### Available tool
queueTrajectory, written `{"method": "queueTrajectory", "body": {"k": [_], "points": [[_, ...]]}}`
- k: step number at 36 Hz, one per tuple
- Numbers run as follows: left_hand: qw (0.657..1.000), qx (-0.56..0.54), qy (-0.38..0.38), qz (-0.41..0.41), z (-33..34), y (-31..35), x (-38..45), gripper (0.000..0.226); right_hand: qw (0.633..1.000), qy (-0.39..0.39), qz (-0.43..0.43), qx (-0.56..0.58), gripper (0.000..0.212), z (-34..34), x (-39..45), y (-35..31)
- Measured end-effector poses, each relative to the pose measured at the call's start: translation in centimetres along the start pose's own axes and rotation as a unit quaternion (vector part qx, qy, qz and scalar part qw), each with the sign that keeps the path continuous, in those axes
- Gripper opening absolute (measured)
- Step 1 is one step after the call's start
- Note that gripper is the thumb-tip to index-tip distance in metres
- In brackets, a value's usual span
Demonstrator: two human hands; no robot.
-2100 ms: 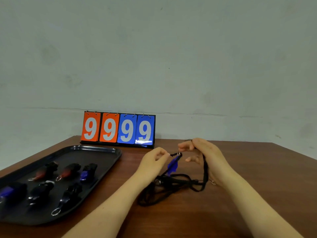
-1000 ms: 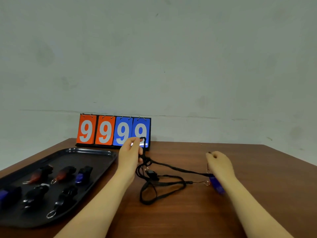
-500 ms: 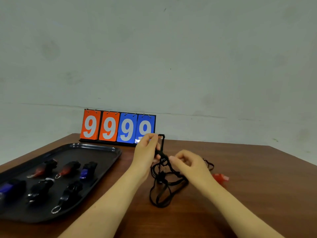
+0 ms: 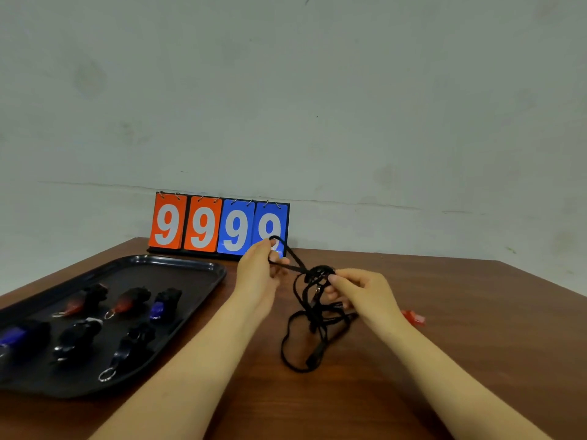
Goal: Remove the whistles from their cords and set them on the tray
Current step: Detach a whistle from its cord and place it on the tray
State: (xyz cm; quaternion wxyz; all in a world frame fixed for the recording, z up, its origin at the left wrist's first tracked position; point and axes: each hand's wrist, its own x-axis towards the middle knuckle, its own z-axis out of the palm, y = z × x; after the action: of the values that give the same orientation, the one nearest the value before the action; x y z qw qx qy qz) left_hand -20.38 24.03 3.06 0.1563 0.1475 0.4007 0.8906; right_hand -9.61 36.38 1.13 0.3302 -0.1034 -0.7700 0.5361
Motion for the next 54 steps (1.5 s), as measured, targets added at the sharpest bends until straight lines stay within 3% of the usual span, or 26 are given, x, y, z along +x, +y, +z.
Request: {"method": "queueTrajectory", "body": {"k": [3,6,9,12,14,18,26,29,33,36,42,47,52,54], "points": [[1.000,-0.026,0.004,-0.013,-0.3,0.3,0.3,0.014,1.000,-0.005,0.007,-0.001,0.016,-0.2,0.2,0.1],[0.989,0.140,0.033,0.039,-0.7,0.1,0.8,0.016,1.000,-0.015,0.012,-0.012,0.013,-0.3,0.3,0.1],[0.895,0.422,0.058,0.132,-1.4,-0.9,1.6,0.024,0.999,-0.024,0.007,-0.040,0.013,-0.4,0.3,0.1],[0.826,0.531,0.002,0.191,-1.7,-1.7,1.9,0.042,0.998,-0.015,0.011,-0.060,0.016,-0.5,0.3,0.3],[0.809,0.543,-0.070,0.215,-1.3,-1.8,1.4,0.039,0.998,-0.009,0.012,-0.059,0.018,-0.6,0.4,0.3],[0.788,0.552,-0.205,0.180,-0.7,-2.6,0.1,0.023,0.999,-0.005,0.017,-0.041,0.019,-0.8,0.4,0.2],[0.865,0.450,-0.151,0.165,-0.5,-2.1,-0.1,0.019,0.997,-0.007,0.061,0.048,0.016,-0.7,0.2,0.0],[0.927,0.337,-0.119,0.115,-0.3,-1.6,-0.2,0.022,0.995,0.016,0.082,0.046,0.019,-0.6,0.7,-0.1],[0.986,0.148,-0.064,0.039,-0.2,-0.6,-0.3,0.021,0.953,0.064,0.157,0.250,0.019,-1.1,1.1,-0.5],[0.995,0.082,-0.064,-0.003,-0.4,-0.4,-0.1,0.022,0.932,0.029,0.136,0.334,0.019,-2.0,1.0,-0.3],[0.992,0.067,-0.091,-0.048,-0.3,-0.7,-0.2,0.024,0.943,-0.045,0.116,0.310,0.031,-1.9,0.9,-0.6],[0.984,0.128,-0.110,-0.053,-0.4,-1.5,0.0,0.026,0.981,-0.051,0.062,0.178,0.045,-1.3,0.5,-1.5],[0.961,0.191,-0.165,-0.110,-0.2,-3.0,-0.5,0.030,0.998,-0.042,-0.040,-0.027,0.037,-1.2,0.1,-1.3],[0.955,0.188,-0.185,-0.138,0.1,-3.3,-1.3,0.035,0.997,-0.045,-0.059,-0.037,0.031,-1.2,0.0,-1.0]]}}
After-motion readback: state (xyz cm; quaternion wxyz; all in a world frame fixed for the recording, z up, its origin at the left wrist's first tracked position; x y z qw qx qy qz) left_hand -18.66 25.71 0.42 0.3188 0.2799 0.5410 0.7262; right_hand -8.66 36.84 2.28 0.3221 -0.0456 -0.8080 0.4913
